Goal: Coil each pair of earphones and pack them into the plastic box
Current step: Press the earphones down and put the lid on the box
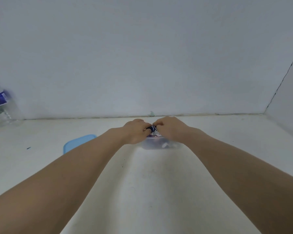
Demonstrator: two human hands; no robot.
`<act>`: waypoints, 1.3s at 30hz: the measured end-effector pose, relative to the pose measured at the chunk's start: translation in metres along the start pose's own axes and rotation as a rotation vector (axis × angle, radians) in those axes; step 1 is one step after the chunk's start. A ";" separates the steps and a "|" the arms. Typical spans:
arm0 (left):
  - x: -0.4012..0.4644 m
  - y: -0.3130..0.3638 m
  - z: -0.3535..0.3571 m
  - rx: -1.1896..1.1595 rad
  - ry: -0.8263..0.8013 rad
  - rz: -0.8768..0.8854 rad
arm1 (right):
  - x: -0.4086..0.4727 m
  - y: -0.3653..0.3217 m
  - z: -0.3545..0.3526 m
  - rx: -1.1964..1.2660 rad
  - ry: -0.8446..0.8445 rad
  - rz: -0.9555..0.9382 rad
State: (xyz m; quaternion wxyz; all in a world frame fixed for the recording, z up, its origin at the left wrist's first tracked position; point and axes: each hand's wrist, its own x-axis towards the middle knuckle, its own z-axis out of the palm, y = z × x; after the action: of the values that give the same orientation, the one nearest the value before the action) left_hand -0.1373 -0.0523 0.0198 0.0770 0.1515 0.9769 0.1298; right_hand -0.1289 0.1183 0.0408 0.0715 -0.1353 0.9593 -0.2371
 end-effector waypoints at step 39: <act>-0.105 -0.098 -0.052 -0.686 0.521 -0.557 | -0.015 -0.118 0.044 0.818 -0.115 0.098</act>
State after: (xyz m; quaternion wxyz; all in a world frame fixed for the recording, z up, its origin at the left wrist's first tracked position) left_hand -0.0752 -0.1881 0.0534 -0.0922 -0.1860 0.8681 0.4509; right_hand -0.0789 0.0032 0.0590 0.1839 -0.0630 0.7858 -0.5871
